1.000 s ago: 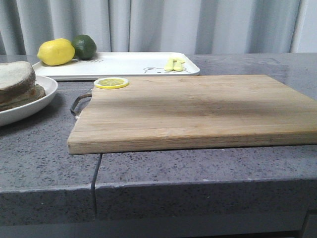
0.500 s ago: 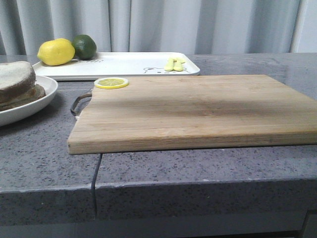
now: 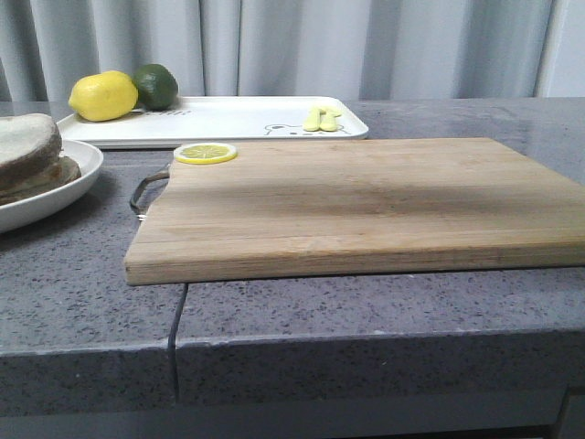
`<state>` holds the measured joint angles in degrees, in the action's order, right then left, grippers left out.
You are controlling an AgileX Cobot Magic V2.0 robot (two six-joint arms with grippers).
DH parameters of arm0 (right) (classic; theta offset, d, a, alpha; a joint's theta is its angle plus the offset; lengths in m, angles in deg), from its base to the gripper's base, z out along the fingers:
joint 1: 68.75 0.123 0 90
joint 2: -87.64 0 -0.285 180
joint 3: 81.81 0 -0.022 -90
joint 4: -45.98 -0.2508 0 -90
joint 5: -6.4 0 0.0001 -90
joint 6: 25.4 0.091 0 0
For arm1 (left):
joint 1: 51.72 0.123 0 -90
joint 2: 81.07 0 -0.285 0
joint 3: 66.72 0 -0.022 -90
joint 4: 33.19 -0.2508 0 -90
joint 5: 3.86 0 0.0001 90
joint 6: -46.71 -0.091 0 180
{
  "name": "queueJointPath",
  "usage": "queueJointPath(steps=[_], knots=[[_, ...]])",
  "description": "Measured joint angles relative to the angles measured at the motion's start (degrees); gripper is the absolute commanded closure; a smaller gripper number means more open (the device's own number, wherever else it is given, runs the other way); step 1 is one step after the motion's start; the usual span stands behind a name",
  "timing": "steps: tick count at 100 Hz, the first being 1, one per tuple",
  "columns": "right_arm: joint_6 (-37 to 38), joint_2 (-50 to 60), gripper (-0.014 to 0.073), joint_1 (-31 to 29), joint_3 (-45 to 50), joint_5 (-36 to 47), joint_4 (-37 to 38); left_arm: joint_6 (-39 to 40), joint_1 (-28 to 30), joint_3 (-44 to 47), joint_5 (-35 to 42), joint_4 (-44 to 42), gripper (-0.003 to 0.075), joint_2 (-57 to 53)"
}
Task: Place bread and move sandwich to tray
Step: 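Grasp the rim of the white plate with the left gripper, then lift the plate with the left gripper and lower it onto the white tray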
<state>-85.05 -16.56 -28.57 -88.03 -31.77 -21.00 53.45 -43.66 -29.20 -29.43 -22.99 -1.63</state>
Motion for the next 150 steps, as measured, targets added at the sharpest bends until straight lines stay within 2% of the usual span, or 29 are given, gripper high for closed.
queueJointPath(steps=[12, 24, 53, 62, 73, 84, 93, 121, 150], knots=[[-0.1, 0.0, 0.0655, 0.0, 0.0, 0.0, 0.0, 0.4, 0.0, -0.2, -0.2, 1.6, 0.074, 0.1], [-0.1, 0.5, 0.0655, 0.0, 0.0, 0.4, 0.1, 0.4, 0.0, -2.9, -3.5, 1.8, 0.074, 0.6], [-0.1, 5.0, 0.0655, 0.0, 0.0, 0.8, 0.2, -0.9, 0.0, -17.3, -12.6, 4.8, 0.074, 1.1], [-0.1, 7.5, 0.0655, 0.0, 0.0, 0.8, 0.2, -2.7, 0.0, -21.3, -12.8, 8.2, 0.074, 1.9], [-0.1, 11.4, 0.0655, 0.0, 0.0, 0.8, 0.6, -7.5, 0.0, -25.4, -12.8, 17.2, 0.074, 4.6], [-0.1, 15.3, 0.0655, 0.0, 0.0, 0.4, 1.8, -11.9, -1.4, -29.6, -12.7, 25.6, 0.074, 9.9], [-0.1, 18.6, 0.0655, 0.0, 0.0, -0.3, 2.2, -13.5, -3.6, -33.8, -12.3, 28.7, 0.074, 15.3], [-0.1, 26.5, 0.0655, 0.0, 0.0, -2.4, 2.6, -14.1, -10.2, -51.5, -11.9, 30.3, 0.074, 34.5], [-0.1, 28.3, 0.0655, 0.0, 0.0, -7.7, 3.1, -14.4, -10.7, -67.5, -13.3, 30.4, 0.074, 50.0]])
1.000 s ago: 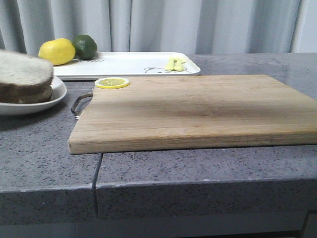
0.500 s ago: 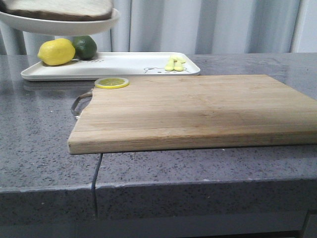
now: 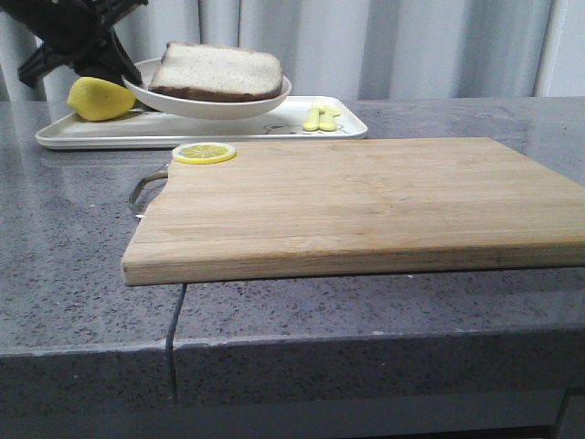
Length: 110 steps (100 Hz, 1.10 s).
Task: Place bread and move sandwich to tray
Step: 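Lift the plate with the left gripper and lower it onto the white tray, then open the left gripper and withdraw it from the plate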
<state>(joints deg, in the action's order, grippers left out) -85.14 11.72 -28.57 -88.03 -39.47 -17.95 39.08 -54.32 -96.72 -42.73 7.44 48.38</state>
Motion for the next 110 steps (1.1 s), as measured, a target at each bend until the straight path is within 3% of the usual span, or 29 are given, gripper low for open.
queueJointPath(steps=[44, 67, 91, 110], knots=[[0.0, 0.1, 0.0655, 0.0, 0.0, -2.7, 0.2, 0.0, 0.1, -3.4, -0.3, -0.9, 0.0729, 5.6], [0.0, 0.1, 0.0655, 0.0, 0.0, -5.9, 2.5, 0.0, 2.0, -3.5, -2.9, -0.5, 0.0525, 5.6], [0.0, 0.2, 0.0655, 0.0, 0.9, -6.0, 5.0, -0.5, 5.0, -3.5, -9.5, 0.8, 0.0546, 4.9], [0.0, 2.8, 0.0655, 0.0, 7.1, -3.6, 9.7, -2.3, 5.4, -3.5, -13.0, 0.7, 0.0708, 0.8]])
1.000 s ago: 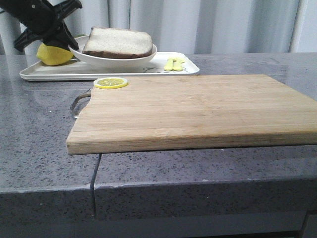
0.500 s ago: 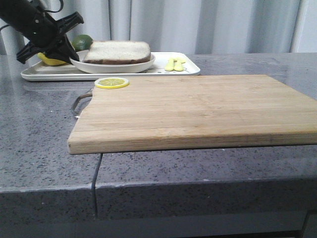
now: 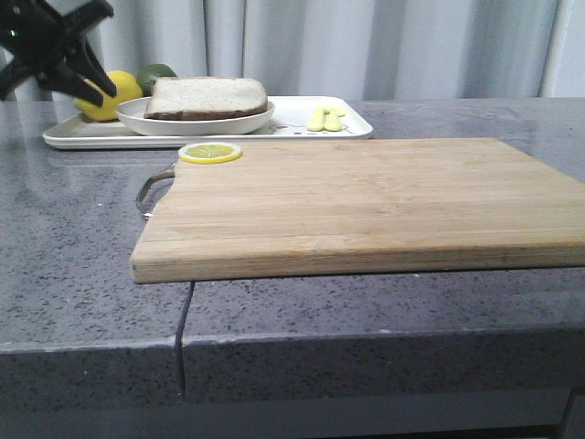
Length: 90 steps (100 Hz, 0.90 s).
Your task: Place bread and move sandwich to tray
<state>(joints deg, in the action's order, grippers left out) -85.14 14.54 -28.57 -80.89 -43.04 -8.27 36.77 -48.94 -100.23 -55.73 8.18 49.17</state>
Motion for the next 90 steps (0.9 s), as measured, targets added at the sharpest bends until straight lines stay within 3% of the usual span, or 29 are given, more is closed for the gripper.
queueJointPath(steps=[4, 22, 54, 75, 90], knots=[[0.0, 1.1, 0.0655, 0.0, 2.1, 0.9, 0.8, -0.1, 0.0, 0.0, -0.2, 0.0, 0.0741, -0.9], [0.0, 8.9, 0.0655, 0.0, 13.6, 6.4, 4.2, -1.0, -0.4, -0.1, -3.1, -0.1, 0.074, -5.8], [0.0, 34.8, 0.0655, 0.0, 36.3, 22.2, 5.0, -3.6, -4.7, 4.2, -4.8, -0.5, 0.074, -18.8], [0.0, 52.3, 0.0655, 0.0, 47.4, 27.4, 5.0, -4.3, -9.2, 14.6, -1.6, -1.6, 0.074, -31.3], [0.0, 61.9, 0.0655, 0.0, 53.0, 29.9, 4.9, -4.3, -12.4, 27.1, 3.8, -2.9, 0.074, -41.1]])
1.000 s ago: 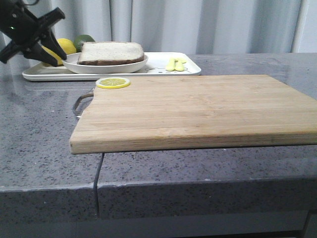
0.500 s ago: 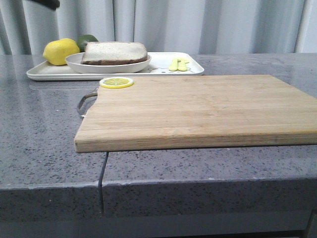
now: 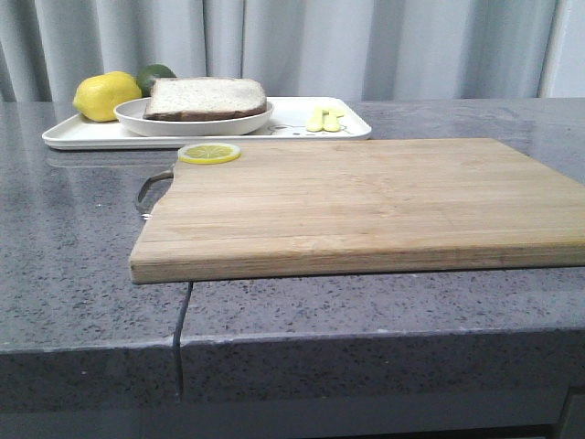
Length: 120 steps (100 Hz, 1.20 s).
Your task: Place bread and move sandwich to tray
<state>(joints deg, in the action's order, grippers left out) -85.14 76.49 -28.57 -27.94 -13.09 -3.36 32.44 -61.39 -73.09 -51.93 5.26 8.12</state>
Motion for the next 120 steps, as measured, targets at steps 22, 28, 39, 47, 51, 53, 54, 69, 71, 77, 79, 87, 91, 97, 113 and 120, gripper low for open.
queueJointPath(steps=[22, 28, 39, 47, 51, 53, 54, 69, 71, 77, 79, 87, 91, 97, 113, 120], knots=[[0.0, 4.1, 0.0655, 0.0, 4.6, 1.1, 0.0, 0.0, -3.4, 21.1, 9.4, -0.1, 0.074, -16.9], [0.0, 4.1, 0.0655, 0.0, 5.7, 1.1, 0.0, 0.0, -3.9, 26.7, 11.2, -0.1, 0.074, -21.5], [0.0, 4.1, 0.0655, 0.0, 6.8, 1.1, 0.0, 0.0, -4.2, 35.4, 12.8, -0.1, 0.074, -31.0], [0.0, 4.1, 0.0655, 0.0, 7.0, 1.1, 0.0, 0.0, -4.2, 41.3, 13.0, -0.1, 0.074, -37.7], [0.0, 4.1, 0.0655, 0.0, 7.0, 1.1, 0.0, 0.0, -4.2, 44.0, 13.0, -0.1, 0.074, -41.2], [0.0, 4.1, 0.0655, 0.0, 7.0, 1.1, 0.0, 0.0, -4.2, 44.8, 13.0, -0.1, 0.074, -43.0], [0.0, 4.1, 0.0655, 0.0, 7.0, 1.1, 0.0, 0.0, -4.2, 45.6, 13.0, -0.1, 0.074, -43.6], [0.0, 4.1, 0.0655, 0.0, 7.0, 1.2, 0.0, 0.0, -4.2, 52.1, 12.1, -0.1, 0.074, -55.6], [0.0, 4.1, 0.0655, 0.0, 7.0, 1.2, 0.0, 0.0, -4.2, 52.8, 11.6, -0.1, 0.074, -57.0], [0.0, 4.1, 0.0655, 0.0, 7.0, 1.2, 0.0, 0.0, -4.2, 54.4, 9.5, -0.1, 0.074, -60.5], [0.0, 4.1, 0.0655, 0.0, 7.0, 1.2, 0.0, 0.0, -4.2, 54.8, 8.8, -0.1, 0.074, -61.6], [0.0, 4.1, 0.0655, 0.0, 7.0, 1.2, 0.0, 0.0, -4.2, 56.0, 7.1, -0.1, 0.074, -65.4], [0.0, 4.1, 0.0655, 0.0, 7.0, 1.2, 0.0, 0.0, -4.2, 56.5, 6.7, -0.1, 0.074, -66.6], [0.0, 4.1, 0.0655, 0.0, 7.0, 1.2, 0.0, 0.0, -4.2, 56.8, 6.4, -0.1, 0.074, -68.2], [0.0, 4.1, 0.0655, 0.0, 7.0, 1.2, 0.0, 0.0, -4.2, 57.0, 6.2, -0.1, 0.074, -69.1], [0.0, 4.1, 0.0655, 0.0, 7.0, 1.2, 0.0, 0.0, -4.2, 57.0, 6.3, -0.2, 0.074, -69.1]])
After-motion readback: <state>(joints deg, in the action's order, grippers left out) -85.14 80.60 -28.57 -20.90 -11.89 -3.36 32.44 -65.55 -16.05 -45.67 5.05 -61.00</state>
